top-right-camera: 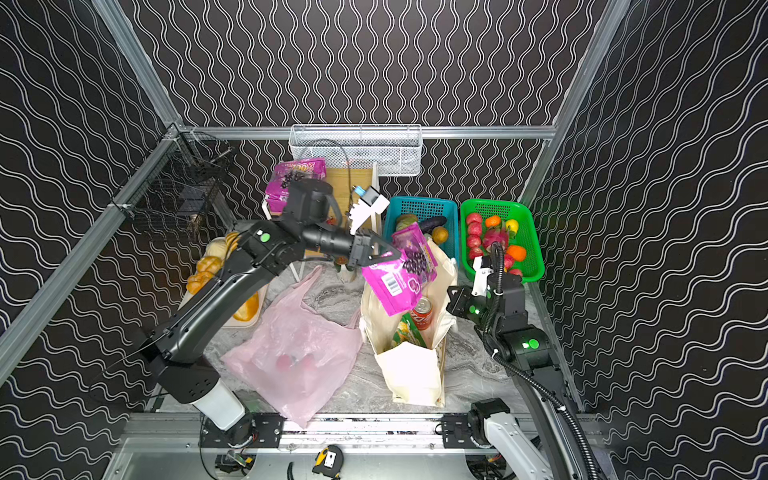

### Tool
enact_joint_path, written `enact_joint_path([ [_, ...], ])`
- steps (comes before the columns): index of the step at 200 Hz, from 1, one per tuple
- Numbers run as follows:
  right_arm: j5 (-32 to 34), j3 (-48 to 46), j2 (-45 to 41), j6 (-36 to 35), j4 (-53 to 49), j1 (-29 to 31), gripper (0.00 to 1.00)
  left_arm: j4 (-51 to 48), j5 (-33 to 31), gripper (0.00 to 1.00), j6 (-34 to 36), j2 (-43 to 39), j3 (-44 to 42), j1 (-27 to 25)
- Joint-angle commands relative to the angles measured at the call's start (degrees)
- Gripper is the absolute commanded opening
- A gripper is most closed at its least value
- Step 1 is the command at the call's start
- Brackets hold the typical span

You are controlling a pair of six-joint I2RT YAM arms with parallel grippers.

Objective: Place the mixed food into the grocery bags and tie them
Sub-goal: 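Carry the purple candy pack with the left gripper over the tote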

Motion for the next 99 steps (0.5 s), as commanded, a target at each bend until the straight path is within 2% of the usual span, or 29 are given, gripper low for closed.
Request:
enact_joint_path([
  [1,-0.2,0.2,-0.2,0.8,1.3,0.1,0.04,-6.2,-6.0,0.00,6.7,1.3,1.5,-2.3],
  [15,-0.3,0.4,-0.2,0.8,1.3,0.1,0.04,-8.5,-10.7,0.00,7.2,2.0,0.6,-3.4],
  [51,-1.7,0.1,-0.6,2.1,2.4,0.0,0.04,-10.7,-13.9,0.00,7.4,4.1,-1.4,-7.9],
  [77,-2.2,0.3,-0.5,2.7,2.6,0.1,0.04,-9.0,-19.2,0.00,5.6,4.1,-5.6,-11.2],
  [99,-2.7,0.4,-0.5,2.7,2.9,0.1,0.04,-3.5,-22.7,0.00,1.6,3.3,-10.8,-13.1],
])
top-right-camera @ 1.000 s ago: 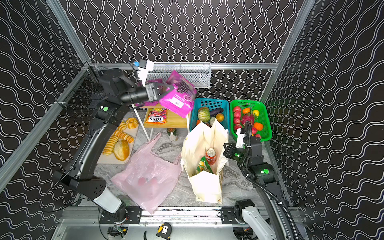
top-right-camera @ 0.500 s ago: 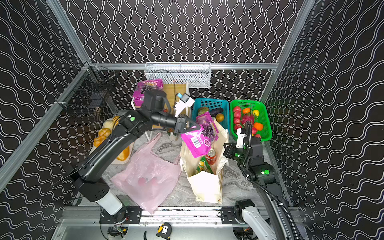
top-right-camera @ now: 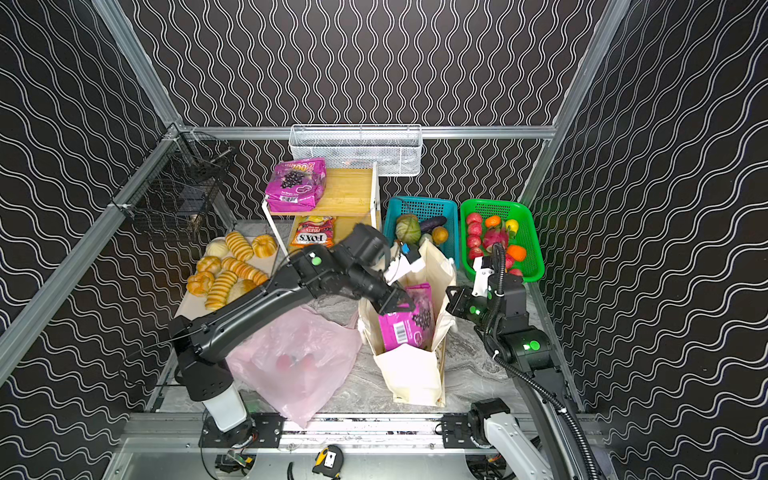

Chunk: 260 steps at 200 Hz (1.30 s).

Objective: Place the mixed food into the grocery bags and tie them
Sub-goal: 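Carry the purple candy pack with the left gripper over the tote, then lower the candy pack into the tote and open the left gripper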

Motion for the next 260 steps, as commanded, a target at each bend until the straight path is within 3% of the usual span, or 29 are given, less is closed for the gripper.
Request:
enact_joint_path([
  [1,-1.0,0.4,-0.1,1.2,2.8,0.0,0.04,7.0,-4.8,0.00,-3.9,-1.0,-3.8,-1.4],
  [30,-0.9,0.4,-0.1,1.6,3.0,0.1,0.04,13.6,-1.5,0.00,-7.1,-0.5,-7.3,-3.6],
  [72,-0.4,-0.9,-0.6,2.1,3.3,0.0,0.04,9.5,5.6,0.00,-3.0,2.0,-5.0,-5.2],
  [82,-0.3,-0.9,-0.5,2.0,3.3,0.0,0.04,5.5,4.6,0.09,-0.6,3.0,-3.1,-5.4],
  [95,0.2,-0.7,-0.3,1.8,2.9,0.0,0.04,1.6,-1.6,0.40,1.2,2.9,-1.4,-5.8],
  [102,0.5,-0.7,-0.3,1.8,2.6,0.0,0.04,1.9,-4.1,0.50,1.5,1.6,-1.8,-5.9],
  [138,2.3,-0.5,-0.5,1.2,1.9,0.0,0.04,14.3,-5.3,0.82,-0.2,-9.0,-9.0,-5.8],
  [168,3.4,0.0,-0.4,1.0,1.2,0.0,0.03,14.8,-15.8,0.86,-0.4,-15.9,-11.1,-4.7],
  [189,3.8,0.2,-0.5,1.0,1.5,0.0,0.03,14.8,-22.8,0.86,-6.4,-21.5,-17.5,1.3],
  [215,3.6,0.5,-0.2,1.1,1.6,0.0,0.03,11.2,-25.3,0.86,-13.5,-26.2,-25.7,9.6],
  [260,3.0,0.2,-0.2,1.4,1.8,0.0,0.03,11.1,-19.4,0.87,-16.1,-26.0,-32.5,10.3],
])
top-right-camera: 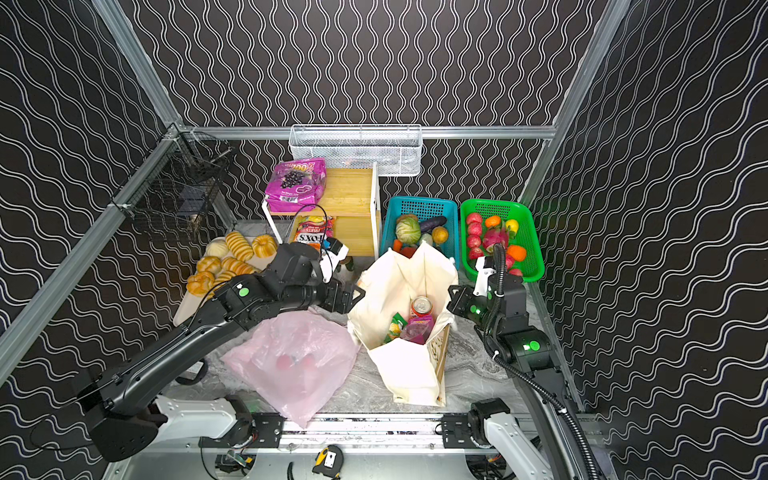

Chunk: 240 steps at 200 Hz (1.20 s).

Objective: Place the mixed food into the grocery bags and tie them

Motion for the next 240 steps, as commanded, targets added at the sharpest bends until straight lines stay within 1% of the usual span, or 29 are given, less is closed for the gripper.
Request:
enact_joint_path([
  [1,0.1,0.3,-0.1,0.4,1.5,0.0,0.03,0.0,3.2,0.87,-3.6,1.4,-1.9,0.2],
  [13,0.0,0.4,0.0,0.4,1.4,0.0,0.03,0.5,4.6,0.84,-4.0,2.7,-2.7,0.2],
  [28,0.0,0.4,0.0,0.5,1.4,0.0,0.03,3.5,6.7,0.79,-4.7,3.5,-4.5,0.2],
  [34,-0.1,0.3,-0.1,0.6,1.5,0.0,0.03,4.1,7.0,0.75,-4.7,4.0,-4.8,0.2],
  [40,-0.1,0.3,-0.1,0.7,1.5,0.0,0.03,4.4,7.5,0.68,-4.6,4.5,-4.7,0.2],
  [47,-0.1,0.4,-0.2,0.7,1.5,0.0,0.03,5.0,8.2,0.58,-4.4,5.1,-4.5,0.2],
  [51,0.1,0.4,-0.3,0.7,1.3,0.0,0.03,5.3,8.5,0.50,-4.4,5.5,-4.3,0.3],
  [56,0.3,0.4,-0.3,0.6,1.2,0.0,0.03,6.0,9.2,0.37,-4.4,5.9,-4.0,0.2],
  [67,1.3,0.7,-0.4,0.1,0.6,0.0,0.03,8.9,11.9,0.04,-5.0,6.2,-3.5,0.2],
  [69,1.8,0.9,-0.4,0.0,0.4,0.0,0.03,9.4,12.4,0.00,-5.2,6.2,-3.4,0.2],
  [82,6.0,2.1,-0.4,-0.7,-1.2,0.0,0.03,15.9,16.6,0.00,-7.4,5.9,-3.2,-0.4],
  [91,9.9,3.4,-0.2,-0.9,-2.6,0.0,0.01,19.5,17.4,0.00,-9.6,5.9,-2.4,-1.2],
  [96,11.6,3.7,0.2,-1.5,-3.5,0.0,0.00,20.2,17.5,0.00,-10.5,6.2,-1.2,-1.8],
  [107,15.8,7.9,1.5,-2.6,-6.0,0.0,0.00,21.0,18.6,0.00,-10.4,7.8,2.2,-3.6],
  [128,26.0,13.5,4.5,-2.3,-11.1,0.0,0.00,22.1,18.7,0.00,-10.1,11.4,9.0,-7.7],
  [149,32.7,15.0,5.2,-3.2,-11.0,-0.3,0.00,27.4,21.2,0.00,-13.9,15.3,11.4,-9.7],
  [169,37.9,15.1,5.5,-5.8,-9.5,-2.2,0.00,32.4,21.1,0.00,-18.2,18.2,12.0,-10.8],
  [188,41.5,15.5,5.9,-8.1,-7.7,-6.9,0.00,34.1,19.9,0.00,-18.9,21.5,14.9,-12.8],
  [214,38.8,13.0,6.7,-12.8,-0.4,-16.5,0.00,35.7,18.2,0.00,-18.9,28.1,20.3,-14.7],
  [228,40.3,10.6,7.0,-15.0,5.1,-19.7,0.00,36.1,15.6,0.00,-20.8,32.8,23.9,-15.3],
  [240,40.2,8.7,7.1,-17.1,10.0,-22.5,0.00,37.1,15.2,0.00,-20.1,36.7,28.0,-16.6],
])
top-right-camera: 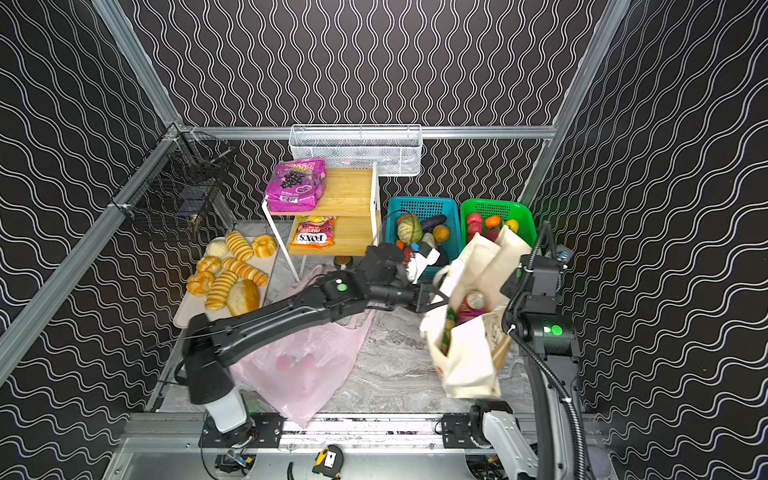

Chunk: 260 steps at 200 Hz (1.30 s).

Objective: Place the mixed food into the grocery bags and tie them

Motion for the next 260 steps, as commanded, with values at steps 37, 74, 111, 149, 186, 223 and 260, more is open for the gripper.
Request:
enact_joint_path([
  [37,2.6,-1.9,4.1,-9.7,22.0,-12.4,0.00,12.1,-1.3,0.00,-4.9,16.9,17.9,-5.9],
  [74,-6.5,-1.2,7.1,-8.4,23.7,-22.6,0.00,9.6,-3.2,0.00,-5.2,26.0,30.7,-8.4],
  [111,-11.8,-1.6,11.0,-6.4,23.4,-24.2,0.01,11.8,-7.4,0.00,-8.5,29.4,32.8,-8.6],
  [149,-18.4,6.0,15.8,-5.7,16.7,-24.5,0.55,15.3,-8.6,0.00,-9.4,29.1,30.8,-8.8],
  [186,-23.2,13.0,14.1,-5.1,11.4,-24.5,0.79,17.6,-8.0,0.00,-10.3,29.9,31.0,-8.9],
  [223,-33.4,17.9,10.5,-3.2,10.0,-24.5,0.87,19.9,-11.2,0.00,-11.7,30.0,30.9,-9.1],
  [260,-44.1,18.5,6.6,0.0,11.0,-24.5,0.88,26.1,-7.9,0.37,-11.5,29.8,29.6,-9.1],
])
